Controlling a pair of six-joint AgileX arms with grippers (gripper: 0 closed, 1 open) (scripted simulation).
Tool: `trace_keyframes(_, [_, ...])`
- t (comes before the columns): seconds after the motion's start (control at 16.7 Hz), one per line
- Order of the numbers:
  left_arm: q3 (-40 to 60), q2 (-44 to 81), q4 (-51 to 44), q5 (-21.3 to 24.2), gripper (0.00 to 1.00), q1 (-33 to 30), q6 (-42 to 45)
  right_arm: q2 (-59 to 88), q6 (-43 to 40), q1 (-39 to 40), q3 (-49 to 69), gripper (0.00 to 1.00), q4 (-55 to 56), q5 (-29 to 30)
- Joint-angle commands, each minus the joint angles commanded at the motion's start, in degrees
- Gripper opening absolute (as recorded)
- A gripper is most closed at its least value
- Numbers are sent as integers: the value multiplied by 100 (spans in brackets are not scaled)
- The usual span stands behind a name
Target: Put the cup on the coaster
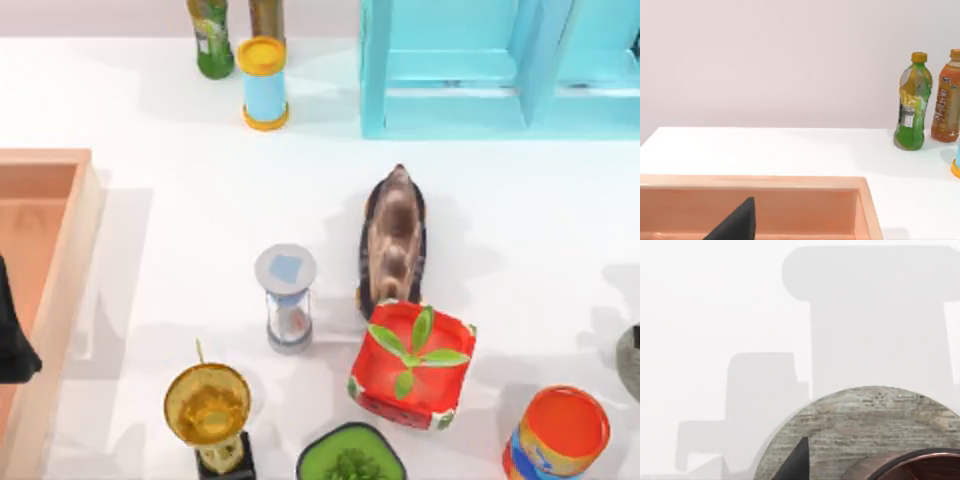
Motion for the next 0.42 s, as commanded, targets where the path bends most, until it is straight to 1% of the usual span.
trace_keyframes(0.06, [0, 0, 0, 0, 100, 0, 0, 0, 0, 0, 0, 98, 0, 0])
trace_keyframes(0.12, [0, 0, 0, 0, 100, 0, 0, 0, 0, 0, 0, 100, 0, 0])
trace_keyframes(0.42, [0, 0, 0, 0, 100, 0, 0, 0, 0, 0, 0, 100, 0, 0])
